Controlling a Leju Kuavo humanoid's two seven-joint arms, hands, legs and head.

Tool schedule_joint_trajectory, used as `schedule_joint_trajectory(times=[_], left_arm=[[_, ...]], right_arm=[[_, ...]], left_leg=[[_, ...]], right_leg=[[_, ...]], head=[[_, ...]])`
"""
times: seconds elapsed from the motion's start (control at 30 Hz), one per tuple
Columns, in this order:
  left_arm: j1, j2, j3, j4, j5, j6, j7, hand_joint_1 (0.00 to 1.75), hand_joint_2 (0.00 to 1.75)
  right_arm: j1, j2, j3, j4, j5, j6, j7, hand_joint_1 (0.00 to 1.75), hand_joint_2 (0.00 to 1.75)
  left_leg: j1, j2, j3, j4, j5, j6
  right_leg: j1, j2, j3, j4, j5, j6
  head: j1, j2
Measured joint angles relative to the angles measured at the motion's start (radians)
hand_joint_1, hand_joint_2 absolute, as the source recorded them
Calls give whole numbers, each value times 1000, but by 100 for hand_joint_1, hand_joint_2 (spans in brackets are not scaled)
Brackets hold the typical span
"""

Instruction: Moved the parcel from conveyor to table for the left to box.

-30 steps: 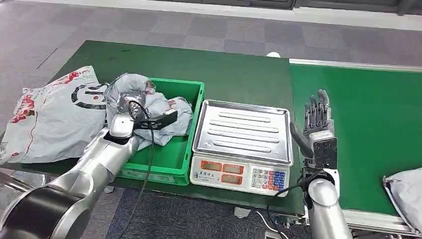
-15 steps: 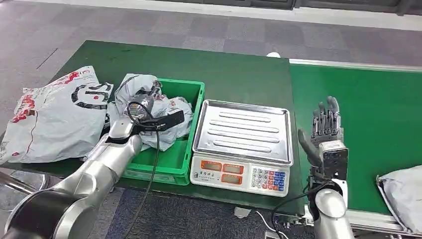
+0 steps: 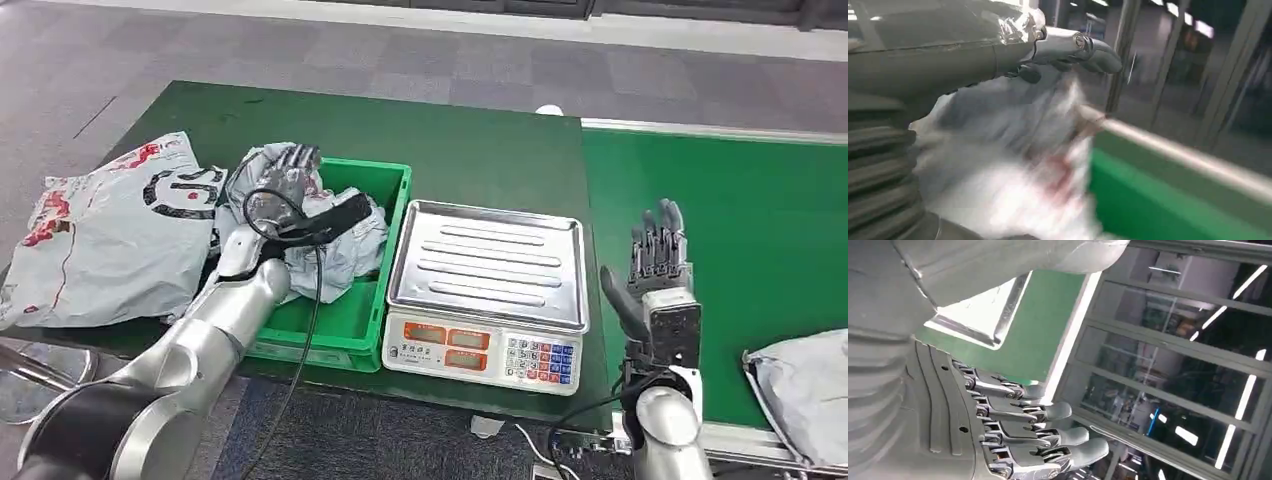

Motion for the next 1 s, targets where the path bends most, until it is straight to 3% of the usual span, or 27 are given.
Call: schedule_joint_trajectory(times=[0.1, 0.17, 0.33, 0.43, 0.67, 1.0], left_arm=[[-12, -16, 43, -41, 76, 61, -60, 0, 175], [-13, -29, 73, -81, 209, 21, -141, 0, 175], [14, -67, 124, -152, 660, -334, -285, 0, 175], [43, -85, 126, -174, 845, -455, -342, 0, 175], [100, -118, 125, -182, 1091, -623, -349, 0, 175], [135, -145, 81, -154, 1142, -644, -349, 0, 175]], right_arm=[[2, 0, 0, 0, 5, 1, 4, 0, 175], [-1, 0, 0, 6, 8, 1, 5, 0, 175], [-48, 0, 5, 66, 6, 5, 11, 0, 175], [-81, 0, 9, 114, -31, 34, 16, 0, 175], [-130, 0, 9, 210, -141, 122, 21, 0, 175], [-208, 0, 22, 357, -160, 146, 24, 0, 175]], left_leg=[[0, 0, 0, 0, 0, 0], [0, 0, 0, 0, 0, 0], [0, 0, 0, 0, 0, 0], [0, 0, 0, 0, 0, 0], [0, 0, 0, 0, 0, 0], [0, 0, 0, 0, 0, 0]], right_leg=[[0, 0, 0, 0, 0, 0], [0, 0, 0, 0, 0, 0], [0, 0, 0, 0, 0, 0], [0, 0, 1, 0, 0, 0], [0, -1, 0, 0, 0, 0], [0, -1, 0, 0, 0, 0]], head=[[0, 0], [0, 0], [0, 0], [0, 0], [0, 0], [0, 0]])
